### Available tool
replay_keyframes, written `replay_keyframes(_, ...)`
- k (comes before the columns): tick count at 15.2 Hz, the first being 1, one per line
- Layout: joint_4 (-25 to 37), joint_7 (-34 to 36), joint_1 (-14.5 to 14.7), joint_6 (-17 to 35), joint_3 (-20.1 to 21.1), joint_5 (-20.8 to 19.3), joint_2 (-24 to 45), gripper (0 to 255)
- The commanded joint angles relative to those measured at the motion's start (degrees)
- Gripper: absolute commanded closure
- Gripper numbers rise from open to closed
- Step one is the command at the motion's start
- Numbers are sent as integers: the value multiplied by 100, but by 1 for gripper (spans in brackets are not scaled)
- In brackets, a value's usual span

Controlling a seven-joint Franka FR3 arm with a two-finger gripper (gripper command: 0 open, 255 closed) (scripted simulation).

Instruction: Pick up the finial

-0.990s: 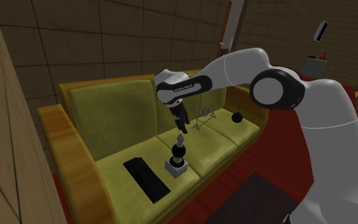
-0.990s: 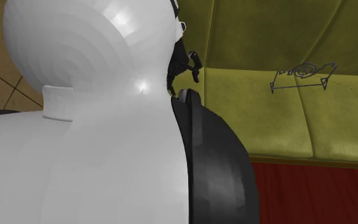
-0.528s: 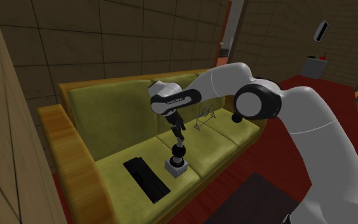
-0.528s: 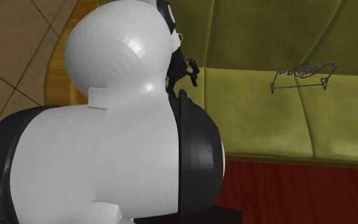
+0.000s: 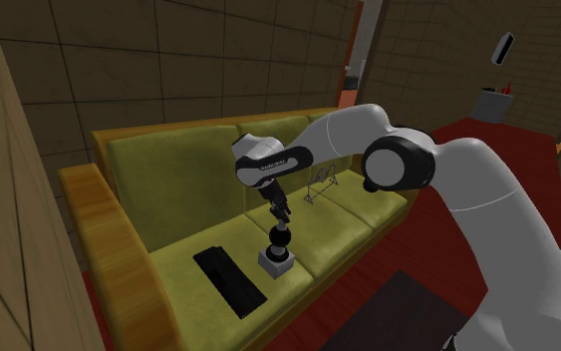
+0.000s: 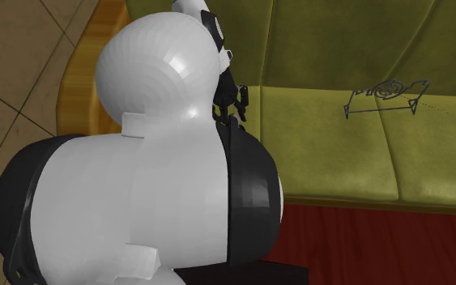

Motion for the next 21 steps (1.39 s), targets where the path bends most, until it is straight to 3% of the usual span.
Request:
replay_keyframes(1, -1, 1, 0, 4, 0, 0, 5, 255)
replay_keyframes(7, 14, 0, 0, 1, 0, 0, 16, 255)
replay_keyframes(21, 160, -232, 27, -651, 5, 27, -530, 255)
